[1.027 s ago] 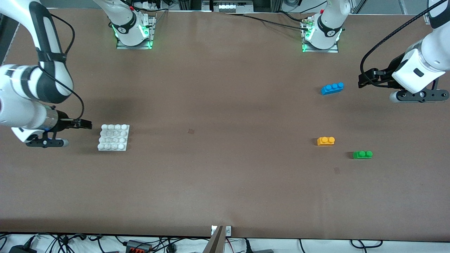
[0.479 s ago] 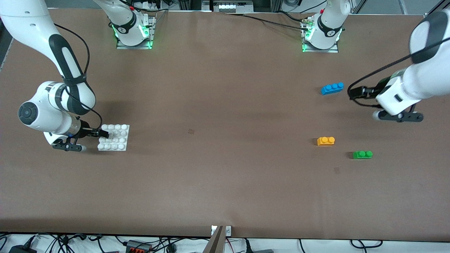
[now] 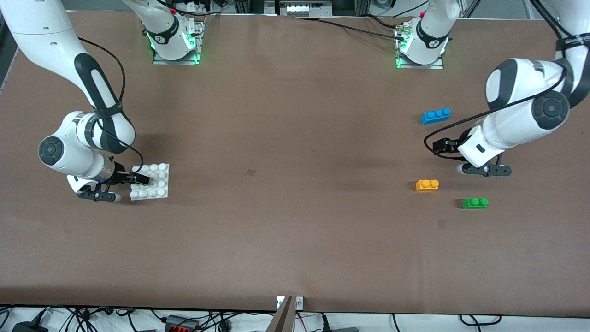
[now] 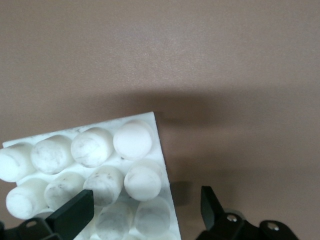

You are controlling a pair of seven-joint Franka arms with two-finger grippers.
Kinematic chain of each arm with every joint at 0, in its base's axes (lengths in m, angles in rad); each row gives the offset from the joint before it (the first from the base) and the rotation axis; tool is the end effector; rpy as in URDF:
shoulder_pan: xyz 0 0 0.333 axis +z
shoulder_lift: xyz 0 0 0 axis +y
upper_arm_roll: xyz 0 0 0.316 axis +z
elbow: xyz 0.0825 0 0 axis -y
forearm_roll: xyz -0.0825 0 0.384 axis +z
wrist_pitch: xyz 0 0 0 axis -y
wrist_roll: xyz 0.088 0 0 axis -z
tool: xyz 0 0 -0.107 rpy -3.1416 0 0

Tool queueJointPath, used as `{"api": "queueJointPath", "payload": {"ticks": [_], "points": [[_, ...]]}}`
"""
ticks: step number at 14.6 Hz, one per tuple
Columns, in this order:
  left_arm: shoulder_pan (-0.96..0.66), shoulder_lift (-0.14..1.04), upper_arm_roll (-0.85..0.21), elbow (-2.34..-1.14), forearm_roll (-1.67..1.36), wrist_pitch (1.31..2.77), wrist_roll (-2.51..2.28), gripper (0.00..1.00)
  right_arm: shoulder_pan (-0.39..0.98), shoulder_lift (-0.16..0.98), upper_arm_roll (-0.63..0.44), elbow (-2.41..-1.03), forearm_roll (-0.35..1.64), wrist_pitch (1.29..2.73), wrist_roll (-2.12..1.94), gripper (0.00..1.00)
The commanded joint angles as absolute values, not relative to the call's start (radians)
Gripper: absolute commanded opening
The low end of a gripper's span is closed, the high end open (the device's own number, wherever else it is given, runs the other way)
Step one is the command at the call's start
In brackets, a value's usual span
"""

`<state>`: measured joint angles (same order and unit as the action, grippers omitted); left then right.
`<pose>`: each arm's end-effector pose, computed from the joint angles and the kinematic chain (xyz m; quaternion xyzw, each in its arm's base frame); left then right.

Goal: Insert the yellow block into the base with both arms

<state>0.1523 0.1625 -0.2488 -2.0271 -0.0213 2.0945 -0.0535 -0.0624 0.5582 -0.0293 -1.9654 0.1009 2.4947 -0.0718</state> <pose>0.5680 -0.0530 0.3639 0.9984 -0.0151 -0.0472 0.0255 0.6094 -0.0562 0.1828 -0.9985 0.0485 0.0122 0.0231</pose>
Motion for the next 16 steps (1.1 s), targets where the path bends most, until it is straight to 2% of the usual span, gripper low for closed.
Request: {"api": "queueJointPath", "payload": {"ticks": [1,3,10,16], "points": [[0.150,0.201,-0.256,-2.065,-0.028,2.219,-0.061,1.00,-0.058,0.546,-0.028,-1.974,0.117,2.514,-0.078,0.95],[0.150,0.245,-0.256,-2.072,-0.028,2.301,-0.061,1.00,-0.057,0.534,-0.026,-1.973,0.115,2.511,-0.087,0.95],[0.166,0.383,-0.241,-2.051,-0.028,2.405,-0.058,1.00,-0.057,0.532,0.003,-1.962,0.123,2.514,-0.252,0.95],[0.164,0.417,-0.241,-2.042,-0.026,2.436,-0.046,1.00,-0.061,0.554,0.008,-1.970,0.124,2.514,-0.294,0.95]]}}
